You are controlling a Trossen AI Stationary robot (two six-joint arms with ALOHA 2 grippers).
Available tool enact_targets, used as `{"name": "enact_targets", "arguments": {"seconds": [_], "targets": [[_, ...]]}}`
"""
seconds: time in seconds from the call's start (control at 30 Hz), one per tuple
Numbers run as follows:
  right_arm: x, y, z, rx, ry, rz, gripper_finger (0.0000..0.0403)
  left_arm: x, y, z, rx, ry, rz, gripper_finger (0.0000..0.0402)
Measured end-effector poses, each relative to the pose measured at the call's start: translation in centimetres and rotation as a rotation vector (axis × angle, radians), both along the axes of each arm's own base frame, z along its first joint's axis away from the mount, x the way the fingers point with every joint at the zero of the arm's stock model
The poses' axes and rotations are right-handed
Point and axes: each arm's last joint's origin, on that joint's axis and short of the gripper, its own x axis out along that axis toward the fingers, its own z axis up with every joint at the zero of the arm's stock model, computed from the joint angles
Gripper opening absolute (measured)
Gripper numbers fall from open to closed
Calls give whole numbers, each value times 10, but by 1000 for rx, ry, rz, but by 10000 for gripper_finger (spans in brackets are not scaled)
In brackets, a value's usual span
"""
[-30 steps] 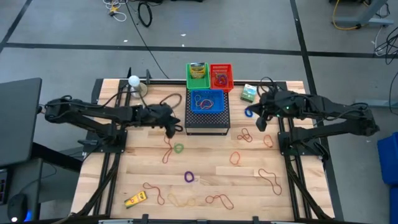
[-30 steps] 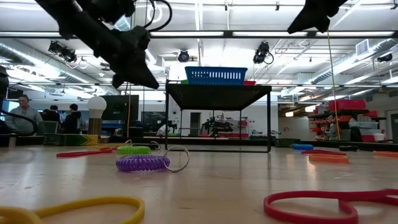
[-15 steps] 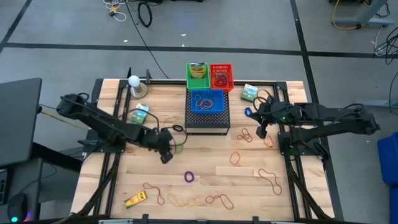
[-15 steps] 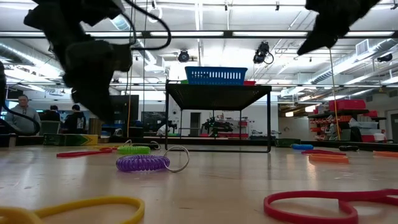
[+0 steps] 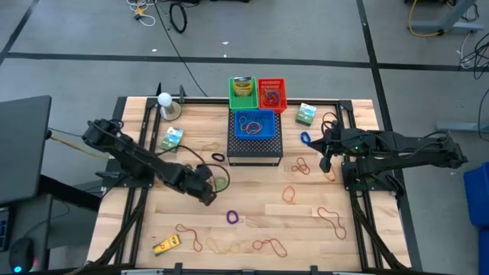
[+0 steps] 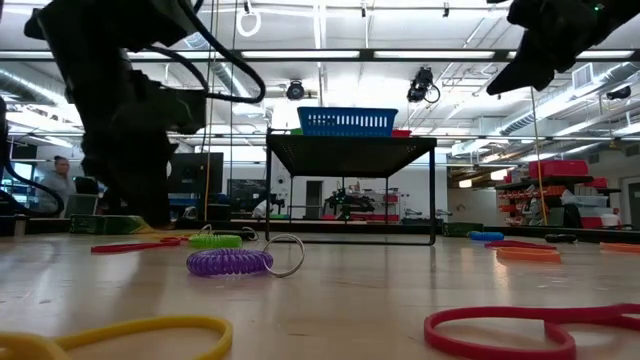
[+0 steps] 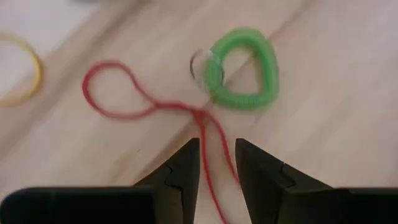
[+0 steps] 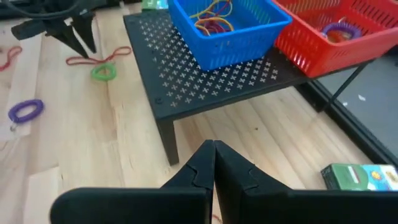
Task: Pick & Place Office Desk Supplies
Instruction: Put the red rubber band into the blue bin on the shelf
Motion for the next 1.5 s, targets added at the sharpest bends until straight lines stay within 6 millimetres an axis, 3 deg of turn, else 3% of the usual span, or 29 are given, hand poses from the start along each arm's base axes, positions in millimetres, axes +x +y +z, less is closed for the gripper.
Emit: {"name": "enact_targets", "arguments": {"seconds": [0.13,0.37,0.77,0.87,1.0,1.13,1.27,1.5], "targets": [[-2,0,1,-21,-6,15,11,10,-2,0,85,80,-3,110],[-2,0,2,-58,7,40,11,29,-8,-6,55,89,33,110],[0,0,5,-78,-29,55,11,29,-5,-16,-67,117,203,153],[2,0,7,-82,-52,49,11,29,-2,-16,-68,148,159,130],[3,-1,10,-87,-90,10,11,25,3,-11,-53,201,67,64],[4,-2,13,-85,-136,-22,11,16,6,-4,-10,276,-35,9],[6,-2,17,-71,-182,-45,11,7,6,17,32,308,-128,5],[6,-3,18,-47,-207,-83,11,-1,5,67,59,144,-261,4]]}}
